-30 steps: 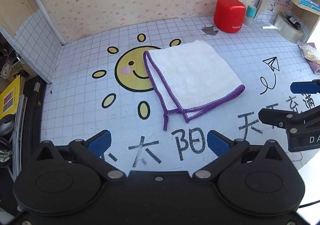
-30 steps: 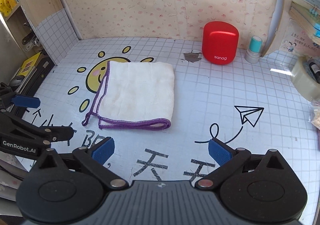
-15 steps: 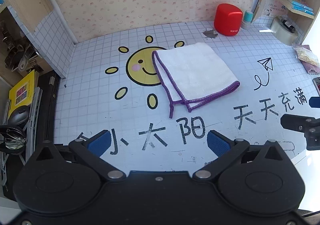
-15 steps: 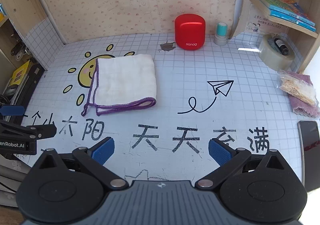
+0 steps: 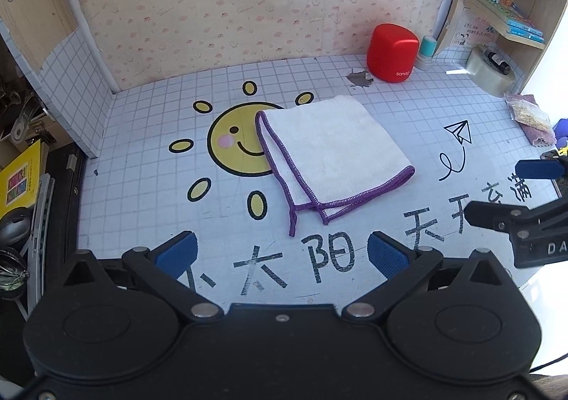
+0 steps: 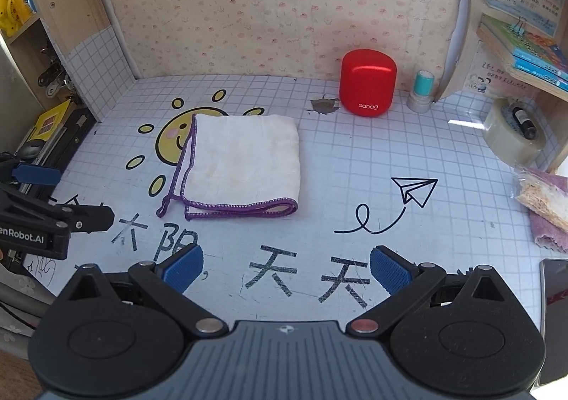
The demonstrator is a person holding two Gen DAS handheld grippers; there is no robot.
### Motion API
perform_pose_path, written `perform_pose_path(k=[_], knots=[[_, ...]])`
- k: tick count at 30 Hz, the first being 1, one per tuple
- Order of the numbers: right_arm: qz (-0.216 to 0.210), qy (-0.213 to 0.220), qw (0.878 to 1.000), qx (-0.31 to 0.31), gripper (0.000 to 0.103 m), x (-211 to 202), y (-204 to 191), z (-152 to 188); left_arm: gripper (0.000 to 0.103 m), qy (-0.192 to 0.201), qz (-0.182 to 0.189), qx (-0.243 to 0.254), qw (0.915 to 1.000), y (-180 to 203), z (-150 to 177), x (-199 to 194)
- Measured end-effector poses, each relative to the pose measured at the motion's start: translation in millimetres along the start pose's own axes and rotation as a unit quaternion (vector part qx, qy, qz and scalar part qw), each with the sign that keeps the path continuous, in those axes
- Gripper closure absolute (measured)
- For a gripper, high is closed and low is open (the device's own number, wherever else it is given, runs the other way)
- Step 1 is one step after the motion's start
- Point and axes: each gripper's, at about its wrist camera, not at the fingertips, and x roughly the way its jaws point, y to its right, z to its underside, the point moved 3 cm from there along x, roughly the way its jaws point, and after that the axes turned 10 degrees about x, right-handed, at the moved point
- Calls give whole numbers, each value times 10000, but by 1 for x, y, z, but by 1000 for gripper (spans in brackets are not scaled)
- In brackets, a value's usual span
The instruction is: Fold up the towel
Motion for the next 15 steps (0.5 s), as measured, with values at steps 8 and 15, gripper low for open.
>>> perform_pose_path(k=[8, 15], knots=[[257, 250, 9991, -216, 29, 12, -1, -36, 1, 291, 22, 355, 9989, 12, -16, -2], [369, 156, 9990, -190, 24, 18, -4, -39, 1, 218, 56, 343, 9992, 17, -23, 1]])
